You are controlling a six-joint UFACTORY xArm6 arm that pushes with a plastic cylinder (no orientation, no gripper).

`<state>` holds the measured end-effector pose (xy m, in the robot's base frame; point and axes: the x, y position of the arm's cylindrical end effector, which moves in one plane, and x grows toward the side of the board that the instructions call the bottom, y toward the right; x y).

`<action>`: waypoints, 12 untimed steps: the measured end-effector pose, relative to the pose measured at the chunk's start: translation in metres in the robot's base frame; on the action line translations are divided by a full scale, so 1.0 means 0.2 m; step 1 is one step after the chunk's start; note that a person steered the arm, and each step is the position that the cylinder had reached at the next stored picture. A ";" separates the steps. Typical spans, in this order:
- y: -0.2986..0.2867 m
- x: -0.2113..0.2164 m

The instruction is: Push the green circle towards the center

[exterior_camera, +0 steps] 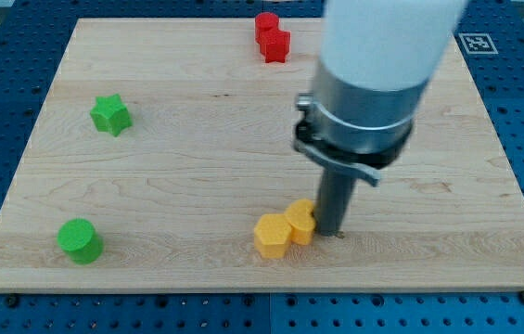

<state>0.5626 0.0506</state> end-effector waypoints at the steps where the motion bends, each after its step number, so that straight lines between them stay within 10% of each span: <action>1: -0.02 -0.09; 4: -0.88 -0.17; 6: -0.97 0.17; 12: -1.47 0.20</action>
<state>0.6027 -0.2427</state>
